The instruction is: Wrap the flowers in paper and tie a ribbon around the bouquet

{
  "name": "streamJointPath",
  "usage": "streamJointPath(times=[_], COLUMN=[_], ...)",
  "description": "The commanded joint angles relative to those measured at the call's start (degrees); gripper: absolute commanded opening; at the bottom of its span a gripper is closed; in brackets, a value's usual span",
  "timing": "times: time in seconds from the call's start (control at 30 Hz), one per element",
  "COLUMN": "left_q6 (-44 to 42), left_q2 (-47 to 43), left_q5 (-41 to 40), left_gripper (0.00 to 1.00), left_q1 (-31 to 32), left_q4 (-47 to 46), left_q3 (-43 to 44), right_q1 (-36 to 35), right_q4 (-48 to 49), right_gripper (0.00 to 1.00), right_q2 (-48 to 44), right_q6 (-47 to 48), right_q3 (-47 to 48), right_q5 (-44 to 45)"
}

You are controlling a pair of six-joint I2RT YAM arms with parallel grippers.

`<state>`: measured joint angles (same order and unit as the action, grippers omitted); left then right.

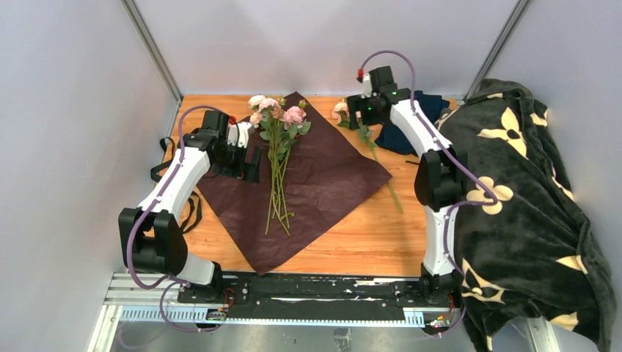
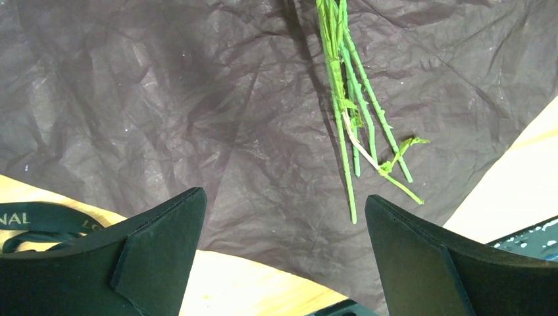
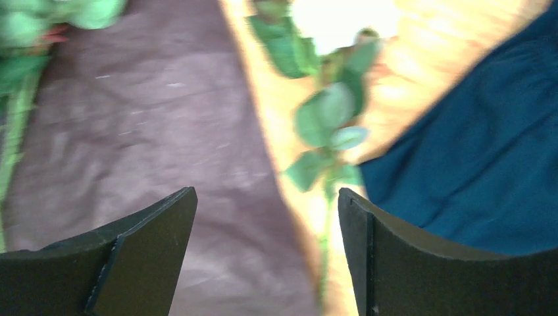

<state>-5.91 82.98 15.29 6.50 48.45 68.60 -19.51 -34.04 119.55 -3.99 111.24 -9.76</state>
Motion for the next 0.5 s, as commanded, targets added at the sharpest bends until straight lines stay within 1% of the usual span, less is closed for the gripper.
streamJointPath(times=[0.0, 0.07, 0.13, 0.2, 0.27, 0.3, 0.33, 0.37, 0.43, 0.47], left_q6=[-1.2, -1.3, -1.4, -1.5, -1.5, -1.6, -1.6, -1.6, -1.7, -1.6], left_q2=[-1.1, -1.3, -1.5, -1.6, -1.8, -1.8, -1.8, -1.7, -1.6, -1.7], left_q5=[-0.2, -0.2, -0.2, 0.0, 0.1, 0.0, 0.1, 0.2, 0.4, 0.4], left_gripper=[0.99, 0.99, 0.99, 0.99, 0.99, 0.99, 0.99, 0.99, 0.99, 0.99], left_q1=[-0.3, -0.3, -0.3, -0.3, -0.3, -0.3, -0.3, -0.3, -0.3, -0.3], left_q4=[-0.5, -0.5, -0.5, -0.5, -0.5, -0.5, -0.5, -0.5, -0.5, -0.5], left_q3=[-0.5, -0.6, -0.6, -0.9, -1.1, -1.2, -1.2, -1.1, -1.0, -1.0], right_q1=[6.1, 7.1, 8.1, 8.7, 8.7, 8.7, 8.6, 8.4, 8.1, 8.1], right_q4=[-12.7, -11.9, -8.8, -7.9, -7.6, -7.1, -6.7, -6.6, -6.3, -6.1], right_gripper=[0.85, 0.87, 0.88, 0.85, 0.79, 0.7, 0.51, 0.37, 0.06, 0.0], right_q2=[10.3, 13.3, 15.2, 18.4, 20.7, 21.7, 22.6, 23.3, 23.9, 23.7], right_q6=[12.7, 14.2, 13.7, 12.4, 12.5, 12.2, 11.6, 11.2, 10.6, 10.4], right_q3=[7.5, 10.1, 10.8, 12.6, 14.0, 14.2, 14.3, 14.2, 13.7, 13.2], right_q5=[-3.5, -7.0, -10.9, -10.0, -6.7, -5.7, -4.6, -3.8, 1.0, 2.1])
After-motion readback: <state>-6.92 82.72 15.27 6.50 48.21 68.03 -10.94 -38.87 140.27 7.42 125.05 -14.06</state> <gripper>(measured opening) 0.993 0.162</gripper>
